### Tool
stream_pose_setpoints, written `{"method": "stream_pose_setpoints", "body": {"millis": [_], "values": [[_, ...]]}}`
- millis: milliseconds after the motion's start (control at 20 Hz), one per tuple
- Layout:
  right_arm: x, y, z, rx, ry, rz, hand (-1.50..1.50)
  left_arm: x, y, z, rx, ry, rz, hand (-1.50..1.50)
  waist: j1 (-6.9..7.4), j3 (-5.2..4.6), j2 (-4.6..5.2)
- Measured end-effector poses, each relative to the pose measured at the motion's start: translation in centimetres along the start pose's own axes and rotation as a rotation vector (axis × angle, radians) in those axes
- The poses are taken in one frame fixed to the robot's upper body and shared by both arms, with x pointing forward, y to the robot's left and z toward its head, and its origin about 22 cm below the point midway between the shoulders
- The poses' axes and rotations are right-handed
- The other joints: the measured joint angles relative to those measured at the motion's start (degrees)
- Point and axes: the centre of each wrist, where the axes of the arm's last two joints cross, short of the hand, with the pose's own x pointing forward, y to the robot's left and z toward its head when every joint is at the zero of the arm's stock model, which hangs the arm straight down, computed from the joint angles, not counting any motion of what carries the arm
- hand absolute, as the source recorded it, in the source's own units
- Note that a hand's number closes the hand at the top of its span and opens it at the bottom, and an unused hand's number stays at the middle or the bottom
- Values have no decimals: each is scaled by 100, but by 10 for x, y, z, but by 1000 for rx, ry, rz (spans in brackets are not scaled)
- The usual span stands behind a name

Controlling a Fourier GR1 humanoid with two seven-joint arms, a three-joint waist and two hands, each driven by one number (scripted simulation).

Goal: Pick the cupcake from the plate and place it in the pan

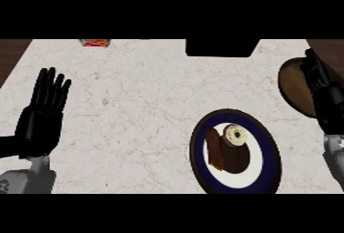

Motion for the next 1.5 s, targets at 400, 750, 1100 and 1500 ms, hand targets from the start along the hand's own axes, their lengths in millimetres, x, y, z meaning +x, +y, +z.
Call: {"method": "stream_pose_setpoints", "body": {"millis": [400, 750, 1100, 1500], "values": [[-12, 57, 9, 661, -107, -119, -150, -1, 3, -7, -46, 66, -175, 0, 307, 161, 156], [-48, -11, -3, 673, -397, -72, -150, -9, 0, -16, -27, 151, -267, 0, 15, 162, 82], [-13, -92, -41, 730, -471, 215, -150, -13, -7, -23, -17, 176, -293, 0, 33, 138, 34], [50, -95, -77, 824, -482, 460, -150, -9, -10, -27, -18, 184, -298, 0, 21, 125, -8]]}}
